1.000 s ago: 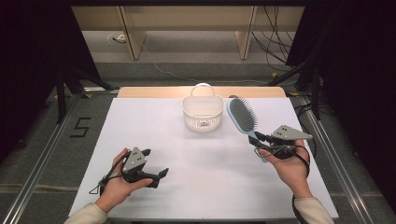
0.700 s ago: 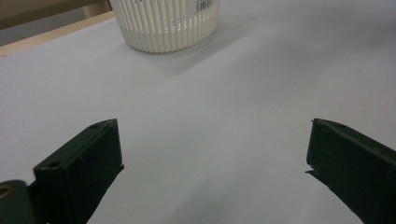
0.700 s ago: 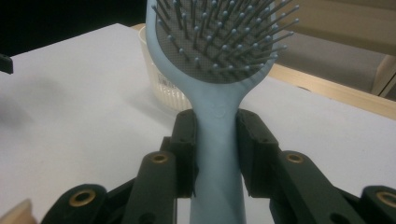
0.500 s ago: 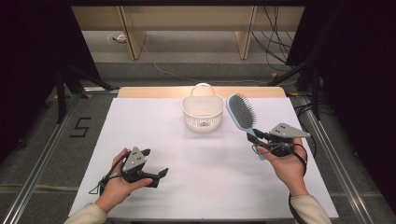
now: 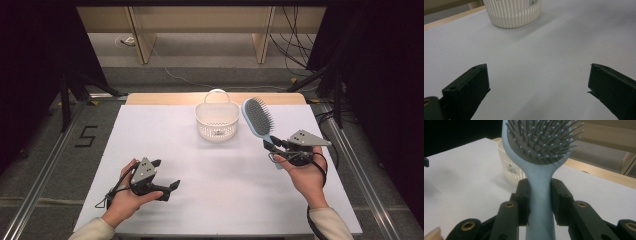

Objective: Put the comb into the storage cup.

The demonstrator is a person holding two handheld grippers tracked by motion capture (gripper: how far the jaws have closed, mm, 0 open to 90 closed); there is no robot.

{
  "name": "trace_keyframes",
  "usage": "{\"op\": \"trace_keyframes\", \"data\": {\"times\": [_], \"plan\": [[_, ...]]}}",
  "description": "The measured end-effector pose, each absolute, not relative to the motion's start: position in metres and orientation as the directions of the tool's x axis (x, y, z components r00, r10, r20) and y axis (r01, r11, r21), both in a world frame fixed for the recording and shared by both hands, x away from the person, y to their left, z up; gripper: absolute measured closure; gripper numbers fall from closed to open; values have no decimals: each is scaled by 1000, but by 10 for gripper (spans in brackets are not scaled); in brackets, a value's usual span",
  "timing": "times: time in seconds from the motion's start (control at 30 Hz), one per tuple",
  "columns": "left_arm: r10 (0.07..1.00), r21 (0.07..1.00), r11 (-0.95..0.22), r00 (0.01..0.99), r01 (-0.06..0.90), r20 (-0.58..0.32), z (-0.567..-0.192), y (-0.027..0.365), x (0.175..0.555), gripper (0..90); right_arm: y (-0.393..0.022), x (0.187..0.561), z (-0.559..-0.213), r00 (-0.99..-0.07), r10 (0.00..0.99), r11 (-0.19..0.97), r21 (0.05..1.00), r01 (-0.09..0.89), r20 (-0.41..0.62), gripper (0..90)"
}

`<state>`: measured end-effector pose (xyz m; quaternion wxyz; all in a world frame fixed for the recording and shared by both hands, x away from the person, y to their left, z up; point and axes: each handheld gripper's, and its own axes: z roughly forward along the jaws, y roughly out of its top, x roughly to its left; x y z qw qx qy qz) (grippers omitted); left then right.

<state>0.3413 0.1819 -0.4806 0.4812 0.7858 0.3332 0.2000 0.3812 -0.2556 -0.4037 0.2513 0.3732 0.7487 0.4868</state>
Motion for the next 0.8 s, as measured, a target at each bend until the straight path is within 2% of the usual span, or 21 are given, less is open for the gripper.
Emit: {"op": "trace_keyframes", "data": {"times": [0.8], "plan": [[717,890,-315,697,331,-5,-481,182,341,29,-249,387,-402,-597,802,231,922,311,0,703]]}}
